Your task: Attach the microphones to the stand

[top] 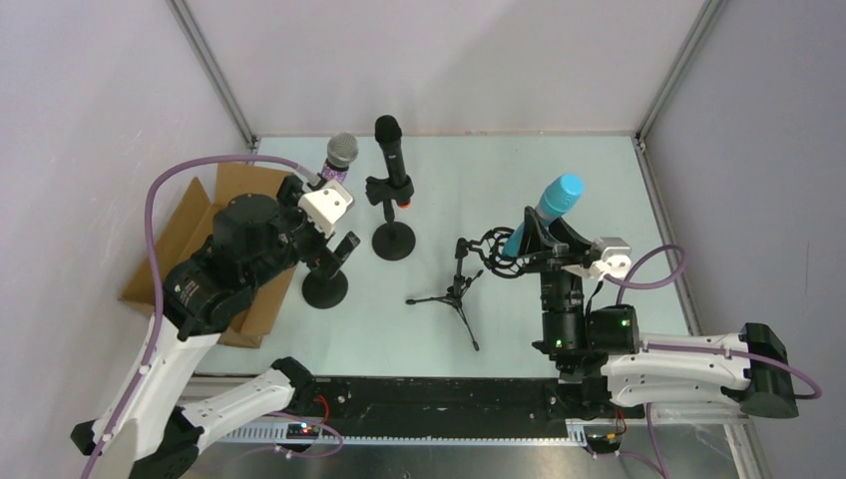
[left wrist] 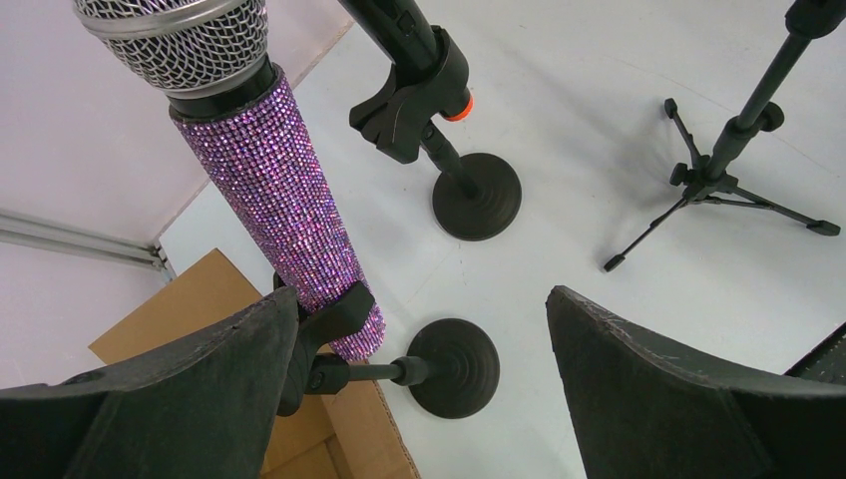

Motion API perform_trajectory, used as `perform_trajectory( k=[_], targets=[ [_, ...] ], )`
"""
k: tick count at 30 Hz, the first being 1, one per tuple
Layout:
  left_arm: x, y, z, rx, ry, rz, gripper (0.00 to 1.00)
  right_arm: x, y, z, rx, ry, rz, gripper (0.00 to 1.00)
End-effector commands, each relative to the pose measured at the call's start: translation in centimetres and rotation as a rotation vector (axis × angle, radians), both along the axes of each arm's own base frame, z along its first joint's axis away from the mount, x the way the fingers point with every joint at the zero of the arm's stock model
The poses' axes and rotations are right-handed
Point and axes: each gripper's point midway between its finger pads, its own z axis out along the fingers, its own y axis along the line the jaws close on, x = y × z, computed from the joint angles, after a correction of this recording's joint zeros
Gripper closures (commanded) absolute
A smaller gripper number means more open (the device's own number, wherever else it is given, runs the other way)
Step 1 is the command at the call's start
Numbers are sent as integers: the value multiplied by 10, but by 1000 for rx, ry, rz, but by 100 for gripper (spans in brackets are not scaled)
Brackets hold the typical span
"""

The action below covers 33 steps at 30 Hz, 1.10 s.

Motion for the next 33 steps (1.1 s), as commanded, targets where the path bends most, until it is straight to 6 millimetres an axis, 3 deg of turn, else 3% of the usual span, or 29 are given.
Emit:
perform_trajectory(
  k=[1,12,22,23,33],
  targets=[
    [0,-1,9,-28,-24,-2,2,-1,1,-2,46,5,7,100],
    [-1,1,10,-28,-30,1,2,8,17,-17,25,29,-6,100],
    [-1,1,12,-29,-35,1,2,7,21,-54,31,119,-6,98],
    [-1,1,13,-30,-36,3,2,7,22,-56,29,125,-4,86],
    [0,0,15,-32,-38,-1,2,-4,33,-70,42,177,37,19]
  ],
)
